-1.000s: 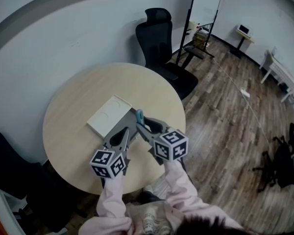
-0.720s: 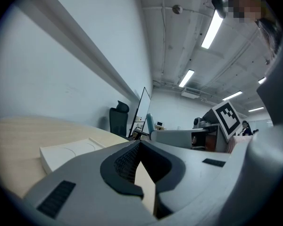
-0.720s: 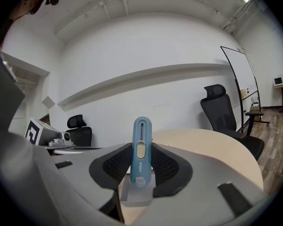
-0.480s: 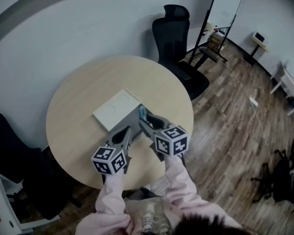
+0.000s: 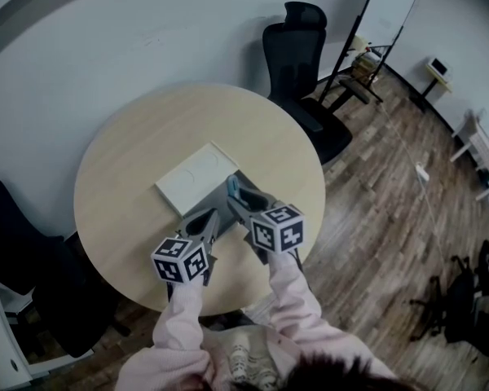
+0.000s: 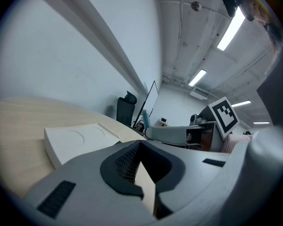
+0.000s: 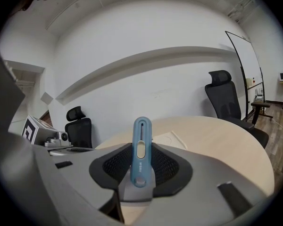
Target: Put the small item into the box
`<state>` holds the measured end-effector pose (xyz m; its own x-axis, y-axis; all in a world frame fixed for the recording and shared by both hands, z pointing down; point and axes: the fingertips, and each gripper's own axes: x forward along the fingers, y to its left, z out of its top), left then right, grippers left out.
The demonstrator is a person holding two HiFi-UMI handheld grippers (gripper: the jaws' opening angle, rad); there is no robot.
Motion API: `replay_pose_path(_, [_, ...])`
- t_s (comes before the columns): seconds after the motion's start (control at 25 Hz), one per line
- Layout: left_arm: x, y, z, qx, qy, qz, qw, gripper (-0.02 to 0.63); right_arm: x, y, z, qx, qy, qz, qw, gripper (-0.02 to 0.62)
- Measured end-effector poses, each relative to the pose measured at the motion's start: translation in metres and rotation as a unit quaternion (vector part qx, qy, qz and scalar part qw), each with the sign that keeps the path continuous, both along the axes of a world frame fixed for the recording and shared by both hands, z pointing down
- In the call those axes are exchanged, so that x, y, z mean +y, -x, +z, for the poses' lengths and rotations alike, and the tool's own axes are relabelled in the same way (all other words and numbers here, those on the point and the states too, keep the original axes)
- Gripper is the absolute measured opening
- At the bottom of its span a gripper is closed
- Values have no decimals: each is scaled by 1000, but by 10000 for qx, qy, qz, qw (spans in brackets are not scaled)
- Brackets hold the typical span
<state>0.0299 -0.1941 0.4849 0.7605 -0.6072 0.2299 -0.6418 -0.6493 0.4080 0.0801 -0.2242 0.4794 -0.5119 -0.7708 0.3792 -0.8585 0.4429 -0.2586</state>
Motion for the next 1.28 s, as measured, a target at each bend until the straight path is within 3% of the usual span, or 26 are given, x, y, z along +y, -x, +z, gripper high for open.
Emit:
replay_pose_path(0.6, [-8,1,42,65,604,-110,9981,9,-22,7,44,449,607,-525,9958,131])
replay_pose_path(1.28, [-22,6,70,65,1088,-285,9936,9,-35,16,99,1094,1363,-1368,9751,130])
